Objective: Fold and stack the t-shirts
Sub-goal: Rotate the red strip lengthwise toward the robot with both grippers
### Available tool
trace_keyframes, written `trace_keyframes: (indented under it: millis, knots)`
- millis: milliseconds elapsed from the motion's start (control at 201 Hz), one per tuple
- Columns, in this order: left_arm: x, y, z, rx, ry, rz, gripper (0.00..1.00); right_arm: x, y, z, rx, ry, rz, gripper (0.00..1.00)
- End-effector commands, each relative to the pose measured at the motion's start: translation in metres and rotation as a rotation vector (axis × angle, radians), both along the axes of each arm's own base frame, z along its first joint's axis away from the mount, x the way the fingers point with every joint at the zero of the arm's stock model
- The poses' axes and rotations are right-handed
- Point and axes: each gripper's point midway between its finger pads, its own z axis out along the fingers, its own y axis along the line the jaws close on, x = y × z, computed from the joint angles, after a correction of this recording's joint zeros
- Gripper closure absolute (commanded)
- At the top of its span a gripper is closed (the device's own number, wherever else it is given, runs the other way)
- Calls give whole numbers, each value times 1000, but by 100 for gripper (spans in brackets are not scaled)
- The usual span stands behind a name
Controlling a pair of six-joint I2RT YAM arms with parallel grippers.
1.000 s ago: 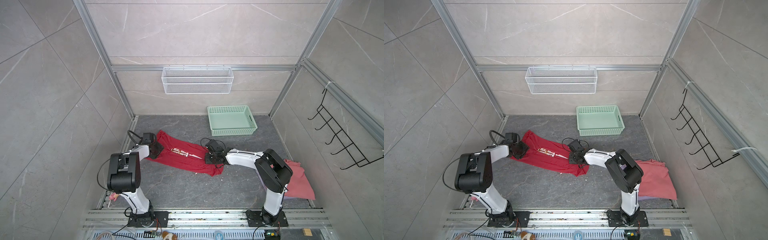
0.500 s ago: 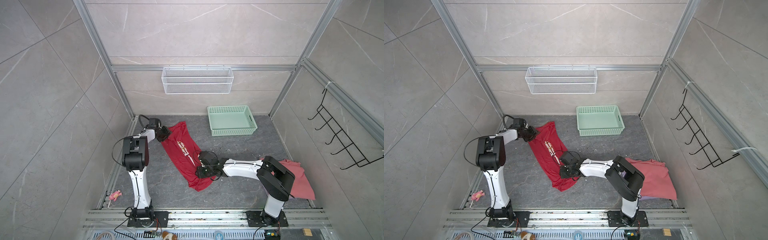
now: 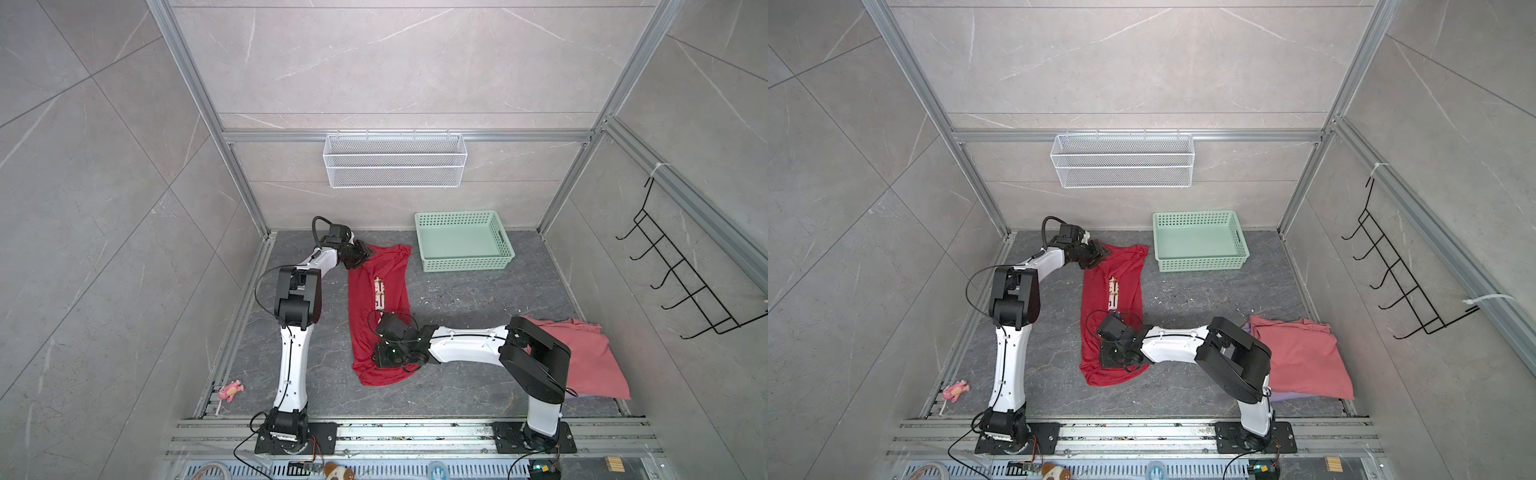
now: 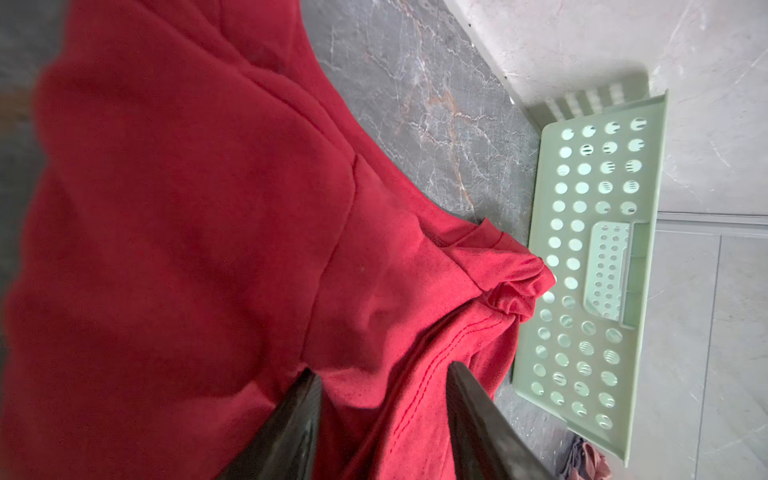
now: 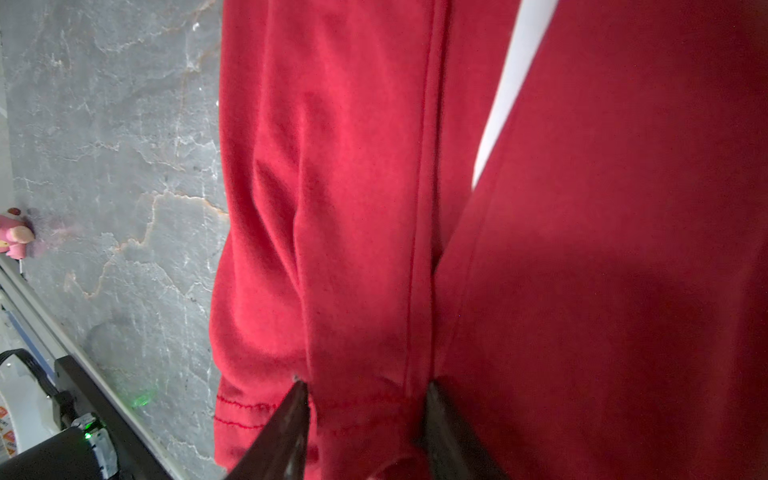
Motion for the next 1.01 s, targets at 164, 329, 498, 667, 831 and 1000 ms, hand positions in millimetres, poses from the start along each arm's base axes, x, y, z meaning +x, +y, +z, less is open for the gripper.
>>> trace_keyframes:
  millis: [164, 329, 498, 667, 831, 1000]
  knots:
    - [1, 7, 25, 8, -33, 22, 48, -22, -56, -19, -256, 37, 7, 48]
    - [-9, 7, 93, -2, -159, -3, 47, -10, -48, 48, -136, -105, 34, 41]
    - [-44, 21, 131, 59, -184, 6, 45, -3, -56, 87, -87, -200, 7, 39]
    - [-109, 40, 124, 100, -95, 71, 40, 14, -79, 97, -92, -268, -68, 26]
    - [-190, 53, 109, 129, -7, 135, 30, 34, -97, 103, -18, -286, -122, 12]
    - [-283, 51, 82, 202, 102, 133, 24, 32, -105, 87, 58, -202, -110, 13]
